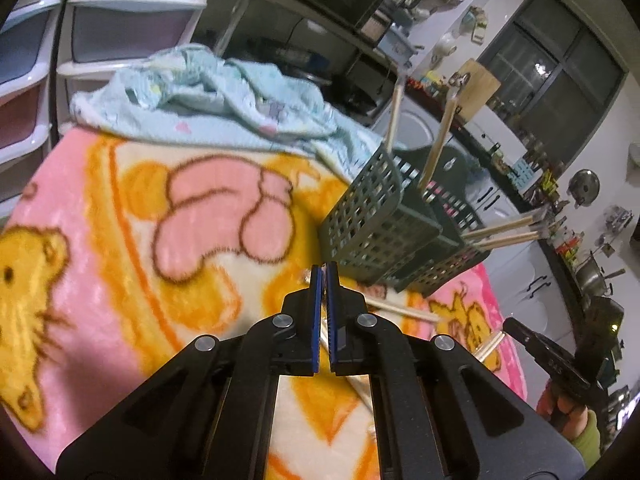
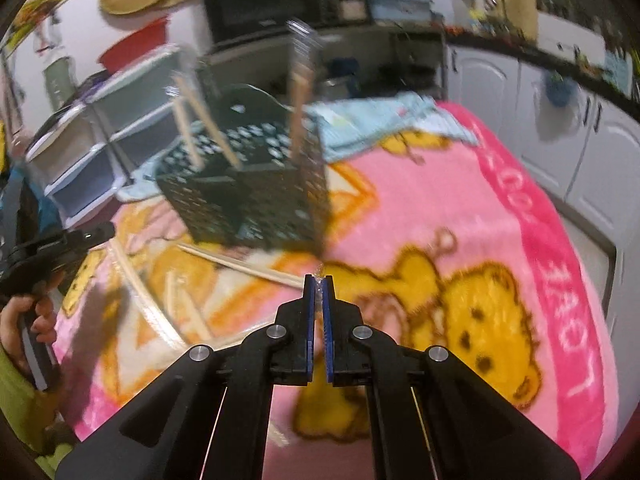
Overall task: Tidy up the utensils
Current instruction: 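Lift both held chopsticks upright and carry them above the green caddy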
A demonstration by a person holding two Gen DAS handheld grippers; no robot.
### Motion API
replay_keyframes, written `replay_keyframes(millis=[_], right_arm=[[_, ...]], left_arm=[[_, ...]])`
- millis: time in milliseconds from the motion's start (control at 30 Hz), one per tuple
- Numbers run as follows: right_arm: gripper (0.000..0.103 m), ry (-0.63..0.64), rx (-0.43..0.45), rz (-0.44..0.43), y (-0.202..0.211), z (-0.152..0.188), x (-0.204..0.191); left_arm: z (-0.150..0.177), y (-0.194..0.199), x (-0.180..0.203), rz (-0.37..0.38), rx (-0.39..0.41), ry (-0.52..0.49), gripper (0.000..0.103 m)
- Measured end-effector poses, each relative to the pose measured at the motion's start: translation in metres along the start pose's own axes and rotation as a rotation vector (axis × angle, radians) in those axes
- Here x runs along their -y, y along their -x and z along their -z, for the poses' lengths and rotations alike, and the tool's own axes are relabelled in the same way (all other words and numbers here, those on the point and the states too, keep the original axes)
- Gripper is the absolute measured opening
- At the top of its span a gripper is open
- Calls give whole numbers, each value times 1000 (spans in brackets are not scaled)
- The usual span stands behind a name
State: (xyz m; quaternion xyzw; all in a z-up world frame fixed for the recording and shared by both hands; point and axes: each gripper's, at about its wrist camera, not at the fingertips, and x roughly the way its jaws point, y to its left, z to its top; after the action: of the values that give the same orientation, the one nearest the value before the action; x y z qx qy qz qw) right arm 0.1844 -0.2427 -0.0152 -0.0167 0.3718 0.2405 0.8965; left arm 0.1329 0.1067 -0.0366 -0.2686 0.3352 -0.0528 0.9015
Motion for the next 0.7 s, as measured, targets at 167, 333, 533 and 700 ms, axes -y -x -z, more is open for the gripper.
replay_keyframes(millis=[167, 333, 533, 700], right_arm=[[4, 82, 65, -20, 20, -12, -31], [4, 147, 120, -47, 38, -22, -58], [4, 209, 167, -76, 52, -29, -81], [4, 229, 198, -101, 61, -37, -93]], left_arm=[[-5, 17, 11, 32, 40, -18, 1], [-9, 31, 27, 67, 70, -51, 1], [-11, 40, 47, 105, 93, -89, 1], [-19, 47, 65, 144, 113, -116, 1]])
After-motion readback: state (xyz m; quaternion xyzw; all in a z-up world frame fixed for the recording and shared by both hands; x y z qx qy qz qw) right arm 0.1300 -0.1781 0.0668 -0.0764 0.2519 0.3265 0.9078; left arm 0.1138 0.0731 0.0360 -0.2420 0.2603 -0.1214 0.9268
